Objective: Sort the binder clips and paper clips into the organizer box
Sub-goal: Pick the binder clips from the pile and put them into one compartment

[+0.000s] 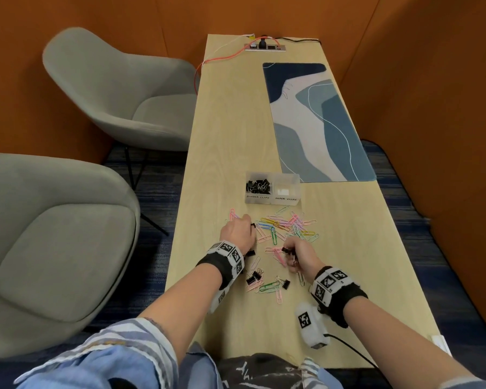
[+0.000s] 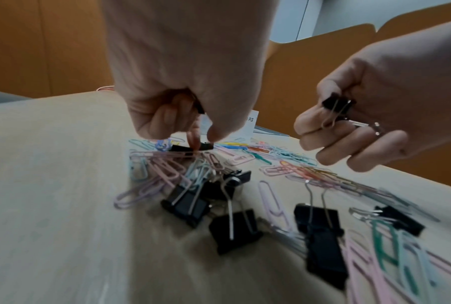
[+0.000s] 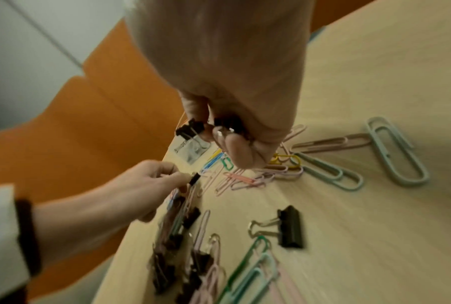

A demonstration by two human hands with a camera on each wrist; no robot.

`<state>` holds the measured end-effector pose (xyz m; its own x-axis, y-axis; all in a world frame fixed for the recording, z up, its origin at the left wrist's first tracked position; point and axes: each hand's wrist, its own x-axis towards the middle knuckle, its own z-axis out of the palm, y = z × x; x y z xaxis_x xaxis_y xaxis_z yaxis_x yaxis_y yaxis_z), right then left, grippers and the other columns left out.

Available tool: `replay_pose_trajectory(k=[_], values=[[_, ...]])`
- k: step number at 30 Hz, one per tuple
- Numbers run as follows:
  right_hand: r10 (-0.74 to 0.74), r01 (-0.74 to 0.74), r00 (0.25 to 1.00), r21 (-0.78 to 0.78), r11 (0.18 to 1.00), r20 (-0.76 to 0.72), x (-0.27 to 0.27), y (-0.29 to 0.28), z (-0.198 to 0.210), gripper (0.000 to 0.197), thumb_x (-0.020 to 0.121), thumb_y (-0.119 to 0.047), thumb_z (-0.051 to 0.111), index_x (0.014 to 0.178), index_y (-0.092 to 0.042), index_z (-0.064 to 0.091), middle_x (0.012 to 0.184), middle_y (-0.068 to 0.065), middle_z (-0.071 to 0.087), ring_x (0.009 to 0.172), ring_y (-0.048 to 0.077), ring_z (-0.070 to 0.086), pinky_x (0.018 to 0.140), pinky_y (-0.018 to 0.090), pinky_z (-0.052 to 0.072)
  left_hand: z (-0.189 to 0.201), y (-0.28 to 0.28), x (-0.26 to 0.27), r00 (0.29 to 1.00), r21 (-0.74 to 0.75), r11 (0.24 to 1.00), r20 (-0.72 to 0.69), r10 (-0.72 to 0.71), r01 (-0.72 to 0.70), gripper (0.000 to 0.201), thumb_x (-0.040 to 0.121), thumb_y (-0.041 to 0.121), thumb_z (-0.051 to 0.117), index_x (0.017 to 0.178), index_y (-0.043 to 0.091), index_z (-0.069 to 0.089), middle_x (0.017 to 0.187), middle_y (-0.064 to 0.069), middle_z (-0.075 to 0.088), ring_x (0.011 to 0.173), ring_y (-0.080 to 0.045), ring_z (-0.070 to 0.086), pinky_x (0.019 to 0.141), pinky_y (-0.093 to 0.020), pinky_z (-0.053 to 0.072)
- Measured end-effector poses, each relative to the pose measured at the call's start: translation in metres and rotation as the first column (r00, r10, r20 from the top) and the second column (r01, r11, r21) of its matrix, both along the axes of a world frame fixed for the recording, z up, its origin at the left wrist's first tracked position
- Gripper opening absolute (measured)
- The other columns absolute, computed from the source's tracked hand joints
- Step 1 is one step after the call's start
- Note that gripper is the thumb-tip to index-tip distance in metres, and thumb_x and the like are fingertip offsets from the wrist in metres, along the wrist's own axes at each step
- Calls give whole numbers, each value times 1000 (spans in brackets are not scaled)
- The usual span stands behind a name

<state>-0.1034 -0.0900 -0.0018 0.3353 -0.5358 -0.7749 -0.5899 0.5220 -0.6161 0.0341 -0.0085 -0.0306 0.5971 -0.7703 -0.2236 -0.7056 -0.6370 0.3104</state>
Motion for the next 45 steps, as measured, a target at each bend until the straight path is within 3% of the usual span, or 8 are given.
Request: replay_pose_trajectory(k=[7, 16, 23, 27, 34, 37, 40, 45], values=[[-254, 174, 915, 262, 949, 312, -15, -5, 3, 30, 81, -15, 37, 51, -13, 37, 48, 7, 40, 45, 19, 39, 47, 24, 25, 3, -11, 5, 993, 73, 992, -48, 109, -105, 43, 95, 43, 43, 116, 5, 49, 110, -17, 64, 103, -35, 62, 80, -37, 49], [331, -323, 936, -81, 943, 122, -37, 1, -3, 27, 89, -26, 61, 72, -13, 45, 52, 3, 42, 39, 14, 39, 36, 17, 24, 15, -10, 7, 975, 57, 991, -181, 128, -120, 35, 92, 32, 42, 114, 5, 47, 103, -15, 64, 95, -34, 61, 74, -36, 47], [702, -865, 495, -372, 338, -512, -51, 18, -8, 28, 86, -35, 58, 105, -18, 46, 90, 6, 58, 79, 25, 52, 69, 32, 42, 24, 4, 25, 652, -165, 810, -691, 312, -563, 28, 95, 18, 30, 69, 15, 38, 64, 1, 39, 57, -15, 33, 57, -30, 32], [659, -892, 440, -380, 243, -611, -44, 30, -11, 30, 92, -29, 49, 113, -10, 41, 106, 15, 62, 93, 33, 59, 70, 35, 40, 25, 0, 34, 406, -124, 669, -869, 284, -733, 31, 88, 14, 34, 58, 16, 36, 38, 10, 30, 38, -12, 23, 42, -19, 20], [719, -932, 363, -218, 291, -592, -30, 25, -13, 38, 94, -22, 40, 126, -2, 38, 121, 19, 57, 108, 33, 56, 83, 36, 44, 41, -31, 46, 331, -94, 722, -923, 195, -686, 36, 98, 19, 37, 63, 15, 43, 58, 2, 36, 28, -4, 25, 31, -13, 19], [717, -907, 414, -190, 375, -561, -27, 17, -6, 41, 94, -27, 38, 127, -2, 38, 120, 17, 55, 92, 30, 56, 60, 29, 46, 49, -53, 57, 298, -22, 715, -918, 263, -698, 35, 97, 12, 37, 64, 11, 50, 57, -2, 44, 23, -3, 28, 30, -9, 18], [681, -793, 600, -203, 574, -420, -24, 5, 3, 25, 93, -30, 39, 91, -6, 47, 86, 9, 51, 71, 28, 63, 36, 24, 43, 55, -73, 69, 286, 5, 699, -910, 299, -715, 36, 94, 1, 38, 62, 7, 52, 38, -1, 52, 26, -8, 38, 32, -12, 30], [274, -285, 956, 116, 951, 105, -10, -16, 14, 27, 90, -18, 41, 63, -16, 35, 52, 1, 30, 37, 12, 29, 40, 21, 35, 52, -94, 82, 283, 15, 652, -893, 349, -758, 25, 86, -9, 41, 64, 1, 48, 41, -11, 55, 49, -22, 51, 54, -28, 41]])
